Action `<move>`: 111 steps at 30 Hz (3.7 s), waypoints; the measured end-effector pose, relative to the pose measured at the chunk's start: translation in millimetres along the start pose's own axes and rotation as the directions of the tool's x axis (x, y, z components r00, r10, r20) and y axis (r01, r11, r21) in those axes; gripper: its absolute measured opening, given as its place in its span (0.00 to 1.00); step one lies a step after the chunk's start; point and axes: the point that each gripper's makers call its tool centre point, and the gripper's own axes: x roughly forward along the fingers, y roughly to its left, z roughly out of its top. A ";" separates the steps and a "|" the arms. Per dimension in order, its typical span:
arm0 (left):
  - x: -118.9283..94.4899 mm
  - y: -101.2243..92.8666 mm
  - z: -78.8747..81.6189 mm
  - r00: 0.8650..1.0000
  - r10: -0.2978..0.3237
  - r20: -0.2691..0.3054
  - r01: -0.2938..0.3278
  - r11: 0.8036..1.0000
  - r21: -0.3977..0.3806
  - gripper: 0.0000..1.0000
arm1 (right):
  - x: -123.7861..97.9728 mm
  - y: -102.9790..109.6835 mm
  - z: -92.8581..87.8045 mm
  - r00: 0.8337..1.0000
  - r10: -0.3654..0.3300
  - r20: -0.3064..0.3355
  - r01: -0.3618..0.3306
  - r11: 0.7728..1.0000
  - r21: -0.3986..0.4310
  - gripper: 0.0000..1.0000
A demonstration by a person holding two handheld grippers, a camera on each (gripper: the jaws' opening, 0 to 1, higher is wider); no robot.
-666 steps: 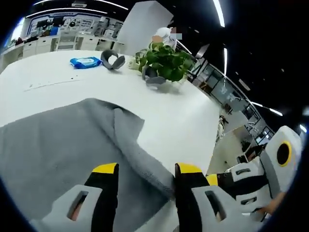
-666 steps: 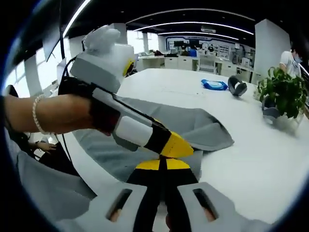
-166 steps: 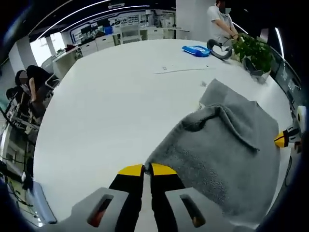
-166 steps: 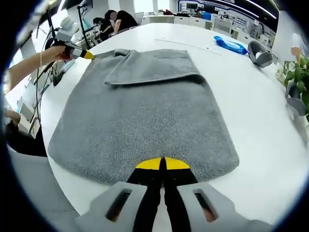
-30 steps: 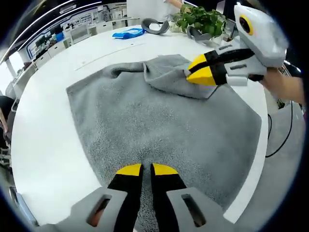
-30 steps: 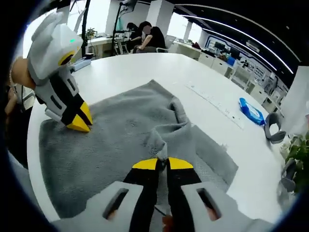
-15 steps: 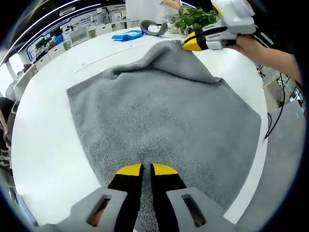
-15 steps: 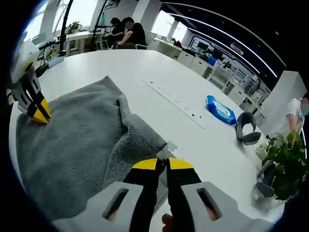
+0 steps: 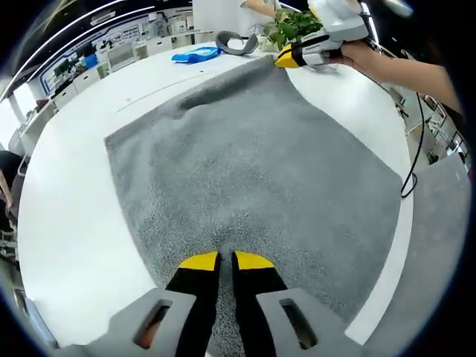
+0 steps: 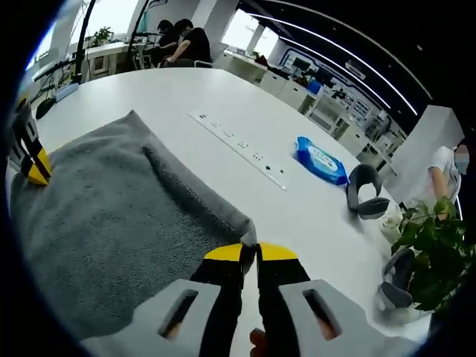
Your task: Fold the towel on the table until its edges align and the towel forms a compact rectangular stack.
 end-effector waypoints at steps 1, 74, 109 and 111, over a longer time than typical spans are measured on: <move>0.0 0.0 0.0 1.000 0.000 0.000 0.000 1.000 0.000 0.07 | 0.9 -0.4 -1.7 1.000 0.002 -0.006 -0.002 1.000 0.008 0.04; -70.7 -73.8 -97.7 0.998 -0.066 0.009 0.055 0.882 0.467 0.04 | -192.5 197.3 -150.4 0.866 0.467 -0.180 -0.484 0.873 -0.063 0.01; -177.1 -98.0 -54.5 0.987 -0.118 0.113 0.075 0.942 0.326 0.03 | -291.4 174.5 -102.4 0.844 0.535 -0.037 -0.525 0.839 0.145 0.00; -182.4 -100.3 -54.3 0.987 -0.117 0.111 0.075 0.942 0.328 0.03 | -296.8 174.3 -100.7 0.843 0.536 -0.037 -0.526 0.838 0.144 0.00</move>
